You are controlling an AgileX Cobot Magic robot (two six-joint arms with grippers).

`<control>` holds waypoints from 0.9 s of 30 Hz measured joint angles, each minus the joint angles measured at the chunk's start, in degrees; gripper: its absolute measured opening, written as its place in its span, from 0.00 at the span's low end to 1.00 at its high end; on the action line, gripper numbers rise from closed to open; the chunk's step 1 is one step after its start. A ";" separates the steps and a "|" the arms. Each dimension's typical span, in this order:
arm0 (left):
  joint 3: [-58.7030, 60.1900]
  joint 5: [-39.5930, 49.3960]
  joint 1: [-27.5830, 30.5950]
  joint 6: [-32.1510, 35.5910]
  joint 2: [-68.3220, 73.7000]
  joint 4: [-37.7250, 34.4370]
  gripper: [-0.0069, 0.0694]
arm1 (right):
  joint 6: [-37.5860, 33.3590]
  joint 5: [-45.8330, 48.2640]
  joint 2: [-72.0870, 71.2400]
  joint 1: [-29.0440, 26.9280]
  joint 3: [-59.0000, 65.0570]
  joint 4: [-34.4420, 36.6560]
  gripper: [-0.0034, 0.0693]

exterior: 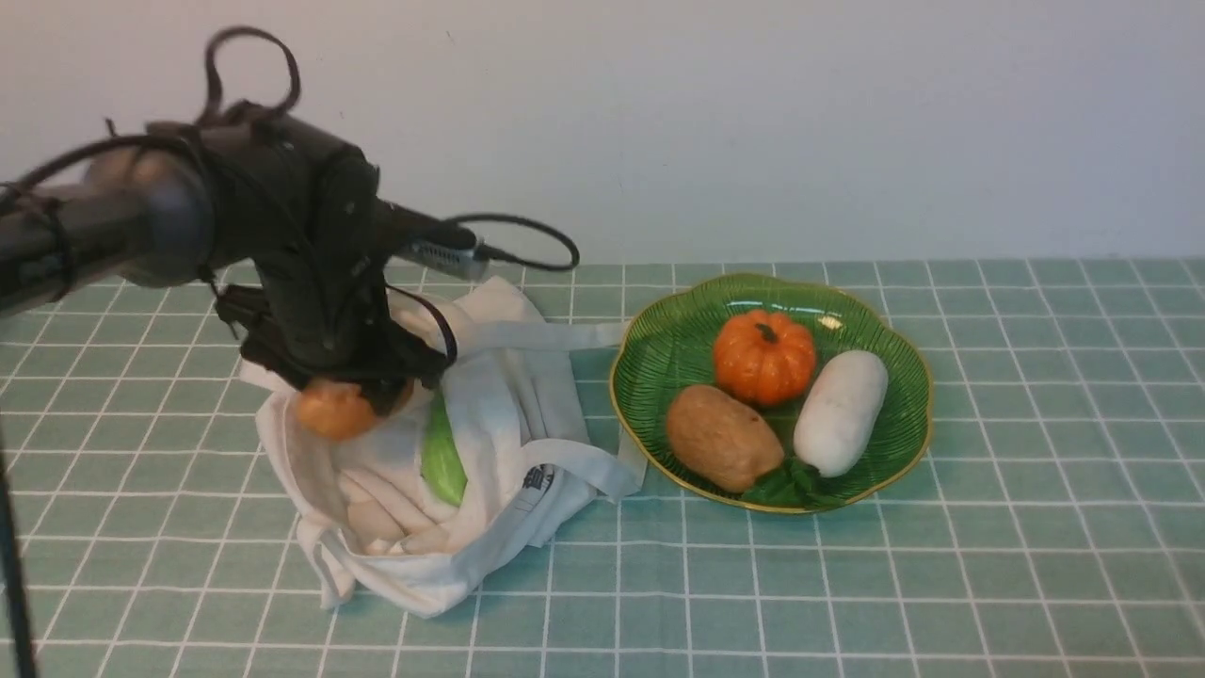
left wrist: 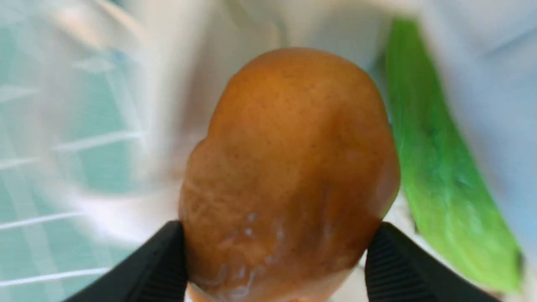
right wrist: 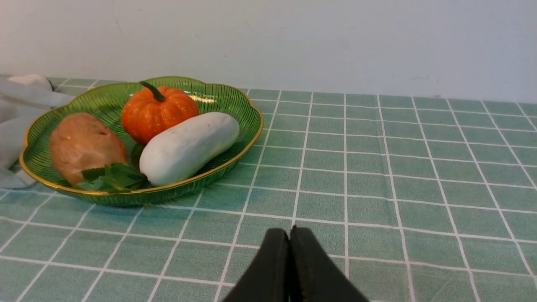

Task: Take vegetables from cloth bag on blue coffee tablecloth place on plate.
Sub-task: 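Take the potato out of the bag and place it on the plate with the left gripper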

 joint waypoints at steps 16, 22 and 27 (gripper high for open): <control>-4.40 -4.67 -8.29 13.89 -4.82 -34.24 0.73 | -1.32 0.00 0.00 0.00 0.00 0.00 0.03; -18.83 -6.25 -12.20 15.72 10.31 -40.97 0.73 | -1.50 0.00 0.00 0.00 0.00 0.00 0.03; -26.88 -6.57 -12.47 14.56 18.22 -38.40 0.72 | -1.50 0.00 0.00 0.00 0.00 0.00 0.03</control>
